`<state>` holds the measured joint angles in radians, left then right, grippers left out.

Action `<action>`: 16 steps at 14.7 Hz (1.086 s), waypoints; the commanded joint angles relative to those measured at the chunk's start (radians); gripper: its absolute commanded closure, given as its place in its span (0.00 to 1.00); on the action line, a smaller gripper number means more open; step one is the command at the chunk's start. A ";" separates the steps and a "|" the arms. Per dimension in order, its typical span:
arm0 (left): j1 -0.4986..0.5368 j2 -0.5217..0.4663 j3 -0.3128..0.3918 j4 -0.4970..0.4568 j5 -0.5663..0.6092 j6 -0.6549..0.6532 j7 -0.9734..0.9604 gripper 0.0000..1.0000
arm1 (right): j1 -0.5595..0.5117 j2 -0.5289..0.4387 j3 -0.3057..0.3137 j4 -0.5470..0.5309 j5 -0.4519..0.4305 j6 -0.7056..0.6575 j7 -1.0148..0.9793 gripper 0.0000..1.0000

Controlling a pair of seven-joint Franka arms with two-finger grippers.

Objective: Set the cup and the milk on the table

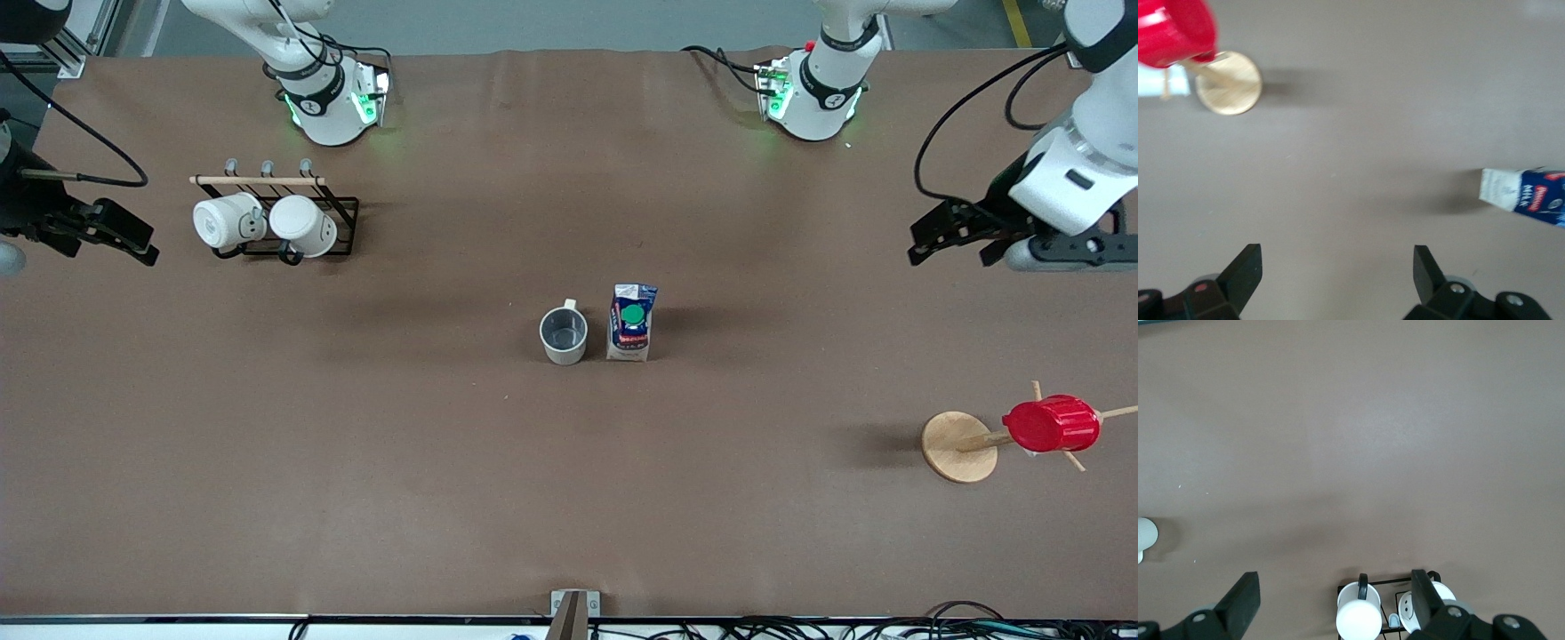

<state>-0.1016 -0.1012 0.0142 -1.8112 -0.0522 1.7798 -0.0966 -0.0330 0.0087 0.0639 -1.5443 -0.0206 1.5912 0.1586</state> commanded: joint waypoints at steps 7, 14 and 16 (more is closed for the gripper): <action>0.008 0.058 -0.008 0.137 0.057 -0.032 -0.002 0.00 | -0.007 -0.016 -0.004 -0.014 0.005 0.000 -0.066 0.00; 0.040 0.120 -0.025 0.271 0.054 -0.144 0.012 0.01 | -0.008 -0.016 -0.004 -0.014 0.005 0.000 -0.067 0.00; 0.088 0.110 -0.081 0.257 0.057 -0.155 0.011 0.01 | -0.008 -0.016 -0.004 -0.014 0.007 0.000 -0.067 0.00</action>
<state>-0.0633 0.0149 -0.0093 -1.5638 -0.0148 1.6521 -0.0967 -0.0345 0.0086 0.0584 -1.5442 -0.0209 1.5898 0.1059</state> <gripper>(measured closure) 0.009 0.000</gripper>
